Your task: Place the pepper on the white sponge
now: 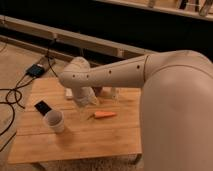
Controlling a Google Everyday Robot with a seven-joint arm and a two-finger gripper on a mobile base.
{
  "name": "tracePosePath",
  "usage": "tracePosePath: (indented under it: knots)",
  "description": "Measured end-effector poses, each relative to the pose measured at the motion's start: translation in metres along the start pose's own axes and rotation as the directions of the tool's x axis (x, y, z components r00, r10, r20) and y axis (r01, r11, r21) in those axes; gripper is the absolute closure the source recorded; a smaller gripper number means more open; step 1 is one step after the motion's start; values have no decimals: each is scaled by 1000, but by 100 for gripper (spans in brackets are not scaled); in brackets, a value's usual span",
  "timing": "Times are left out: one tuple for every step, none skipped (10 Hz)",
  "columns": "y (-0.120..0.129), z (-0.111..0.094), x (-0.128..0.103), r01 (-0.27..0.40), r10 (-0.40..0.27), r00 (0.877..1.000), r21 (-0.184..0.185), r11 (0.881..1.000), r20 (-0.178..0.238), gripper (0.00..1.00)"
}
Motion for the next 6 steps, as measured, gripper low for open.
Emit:
tracePosePath:
  knots:
    - [-8,3,-1,81,-81,997,28,996,3,35]
    - [-14,10,-3,150,-150,989,46,988,6,35]
    - [-19,16,-4,199,-199,980,54,979,4,35]
    - [-23,24,-5,248,-249,969,56,967,3,35]
    - [-26,31,-4,288,-288,958,53,956,-2,35]
    - [-28,40,-3,325,-325,946,45,945,-6,35]
